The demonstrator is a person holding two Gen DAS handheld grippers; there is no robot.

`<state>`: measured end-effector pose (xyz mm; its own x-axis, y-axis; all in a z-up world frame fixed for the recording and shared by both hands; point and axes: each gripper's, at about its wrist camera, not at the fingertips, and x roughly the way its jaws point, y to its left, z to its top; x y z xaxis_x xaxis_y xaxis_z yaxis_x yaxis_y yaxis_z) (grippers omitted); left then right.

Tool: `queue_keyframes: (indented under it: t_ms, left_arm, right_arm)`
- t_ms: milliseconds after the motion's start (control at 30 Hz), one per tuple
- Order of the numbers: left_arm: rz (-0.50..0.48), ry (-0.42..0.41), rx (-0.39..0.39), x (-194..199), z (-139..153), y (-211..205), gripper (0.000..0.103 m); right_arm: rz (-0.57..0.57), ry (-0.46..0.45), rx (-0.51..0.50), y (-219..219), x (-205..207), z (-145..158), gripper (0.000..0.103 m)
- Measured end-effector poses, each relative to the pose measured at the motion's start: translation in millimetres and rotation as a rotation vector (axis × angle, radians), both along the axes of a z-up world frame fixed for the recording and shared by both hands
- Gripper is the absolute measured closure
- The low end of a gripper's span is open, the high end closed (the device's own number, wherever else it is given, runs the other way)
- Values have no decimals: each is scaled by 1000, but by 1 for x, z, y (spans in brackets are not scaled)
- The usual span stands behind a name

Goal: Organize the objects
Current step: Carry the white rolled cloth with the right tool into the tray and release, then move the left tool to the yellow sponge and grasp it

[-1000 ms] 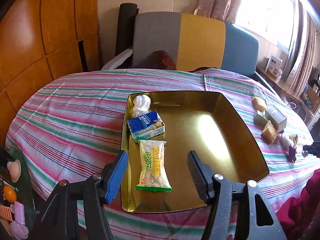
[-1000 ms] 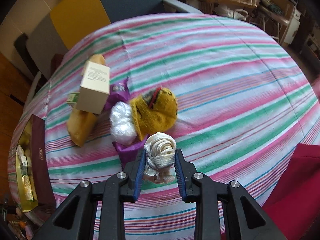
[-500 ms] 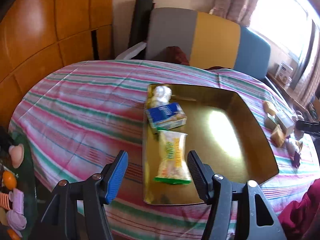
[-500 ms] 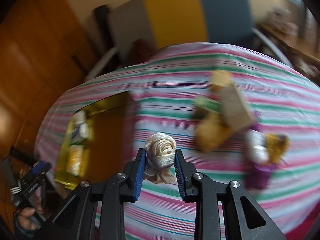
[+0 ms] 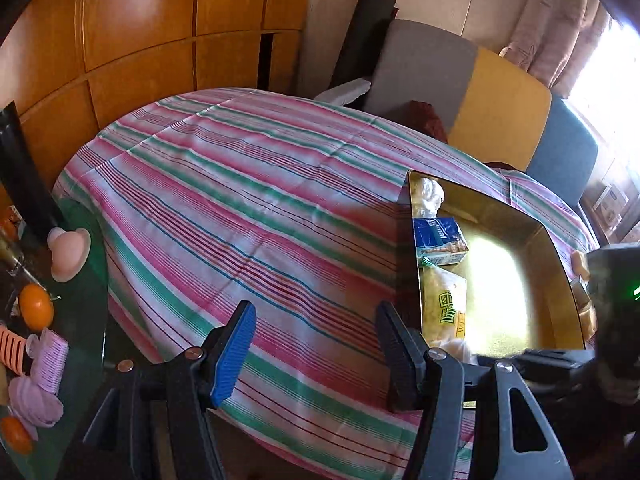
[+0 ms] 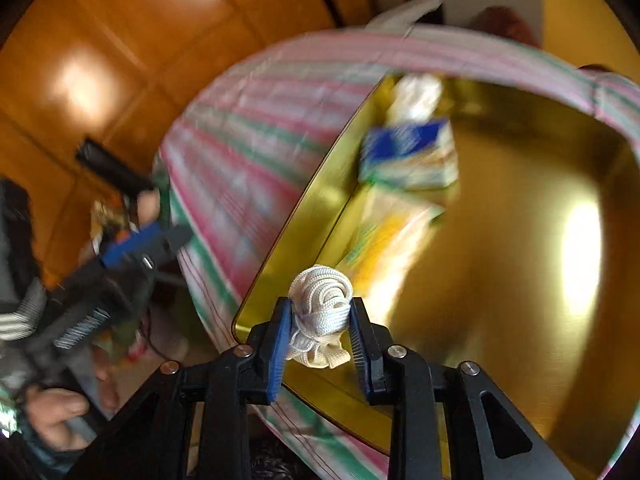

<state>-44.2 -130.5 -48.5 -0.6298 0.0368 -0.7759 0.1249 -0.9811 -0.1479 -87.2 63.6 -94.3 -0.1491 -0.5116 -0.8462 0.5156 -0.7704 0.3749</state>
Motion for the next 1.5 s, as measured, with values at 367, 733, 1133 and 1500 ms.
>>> queue_keyframes:
  t_ms: [367,733,1133,1500]
  left_arm:
    - [-28,-6,3,2,-2,11,41]
    - [-111,7,28,6,7,41,41]
    - [-295,20,6,-2,26,111,42]
    - [-584,48,-61,-3,47,229,39]
  right_arm:
    - [-54,-40,-78,8,2,-6,48]
    - [-213,104,-60,93,27,37,15]
    - [-506,123,-55,263,42,57,6]
    - [-1091,157,135,478,68,64,5]
